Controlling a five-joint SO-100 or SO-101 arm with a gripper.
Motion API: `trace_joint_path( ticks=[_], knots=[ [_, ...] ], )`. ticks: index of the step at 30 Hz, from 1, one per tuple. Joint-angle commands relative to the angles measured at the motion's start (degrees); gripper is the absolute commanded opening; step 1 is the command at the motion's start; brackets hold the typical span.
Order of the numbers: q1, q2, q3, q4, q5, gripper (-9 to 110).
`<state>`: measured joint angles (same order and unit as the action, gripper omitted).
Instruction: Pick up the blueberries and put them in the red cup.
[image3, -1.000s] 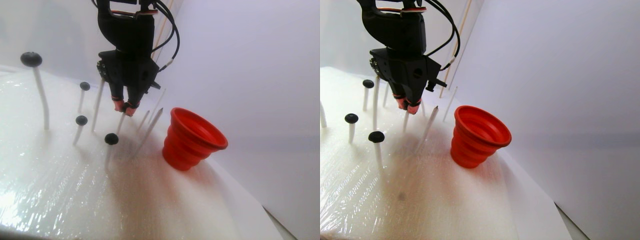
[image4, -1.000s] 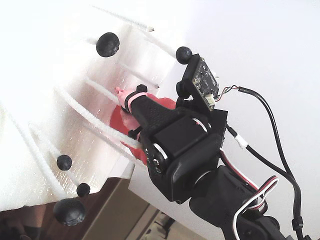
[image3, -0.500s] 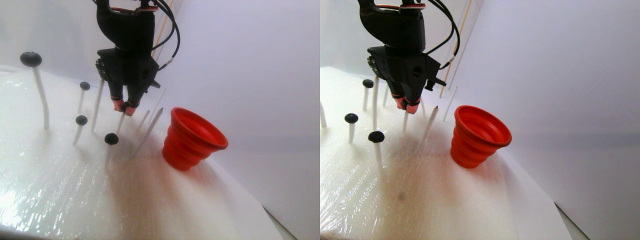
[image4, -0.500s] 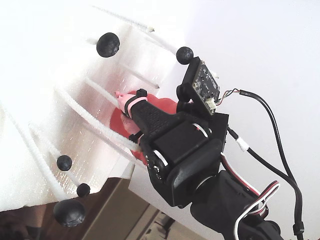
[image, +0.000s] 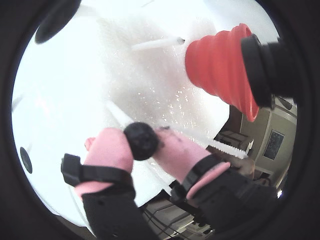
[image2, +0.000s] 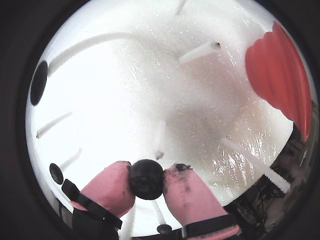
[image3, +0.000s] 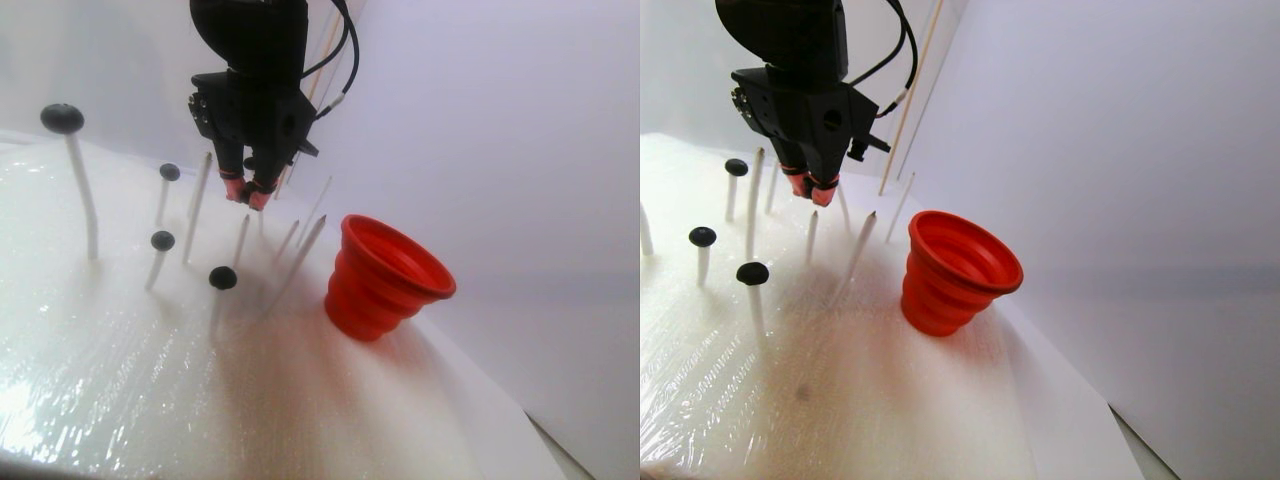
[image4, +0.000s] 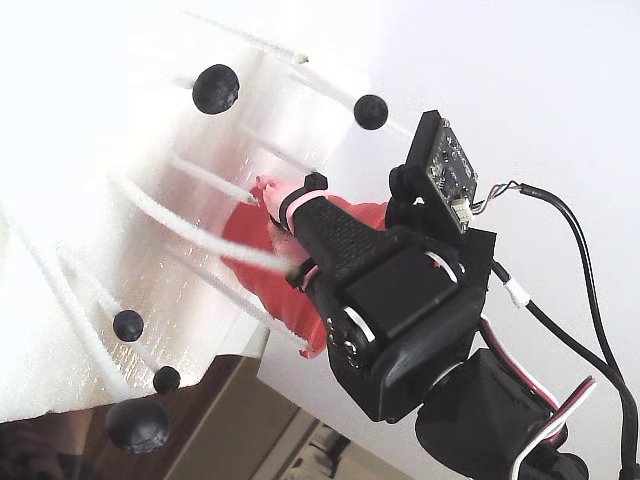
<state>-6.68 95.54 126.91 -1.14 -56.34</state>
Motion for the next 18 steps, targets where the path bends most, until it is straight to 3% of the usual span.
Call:
trace_joint_path(
  ticks=[1, 18],
  knots=[
    [0.62, 6.42, 0.62, 0.18, -0.35, 8],
    [5.01, 15.47, 2.11, 5.89, -3.08, 8]
  ],
)
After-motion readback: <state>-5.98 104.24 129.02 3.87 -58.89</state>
